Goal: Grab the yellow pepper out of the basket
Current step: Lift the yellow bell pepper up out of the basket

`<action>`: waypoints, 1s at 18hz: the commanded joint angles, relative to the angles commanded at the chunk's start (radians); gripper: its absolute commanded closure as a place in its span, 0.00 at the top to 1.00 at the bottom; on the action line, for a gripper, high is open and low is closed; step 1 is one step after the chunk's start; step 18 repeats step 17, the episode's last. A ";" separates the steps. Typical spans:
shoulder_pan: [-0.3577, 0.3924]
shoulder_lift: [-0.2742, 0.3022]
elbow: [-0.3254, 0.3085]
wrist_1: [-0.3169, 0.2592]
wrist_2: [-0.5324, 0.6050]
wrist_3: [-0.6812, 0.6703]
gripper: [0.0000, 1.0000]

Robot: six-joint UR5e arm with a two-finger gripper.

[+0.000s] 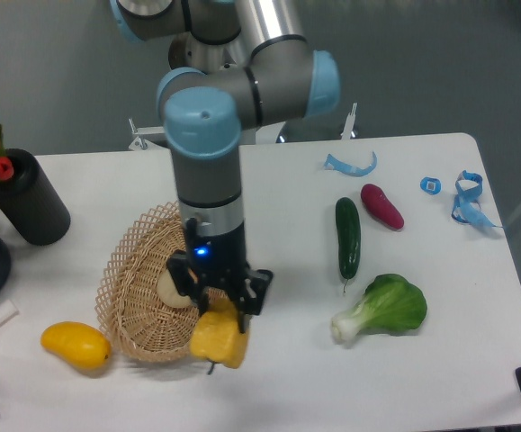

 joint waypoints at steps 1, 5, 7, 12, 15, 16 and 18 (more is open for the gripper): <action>0.011 0.000 0.002 0.000 0.000 0.011 0.43; 0.035 0.002 0.006 0.000 -0.002 0.026 0.43; 0.043 0.002 0.012 0.000 -0.003 0.026 0.43; 0.057 0.002 0.049 -0.009 -0.005 0.026 0.43; 0.057 0.002 0.046 -0.011 -0.005 0.026 0.43; 0.057 0.002 0.046 -0.011 -0.005 0.026 0.43; 0.057 0.002 0.046 -0.011 -0.005 0.026 0.43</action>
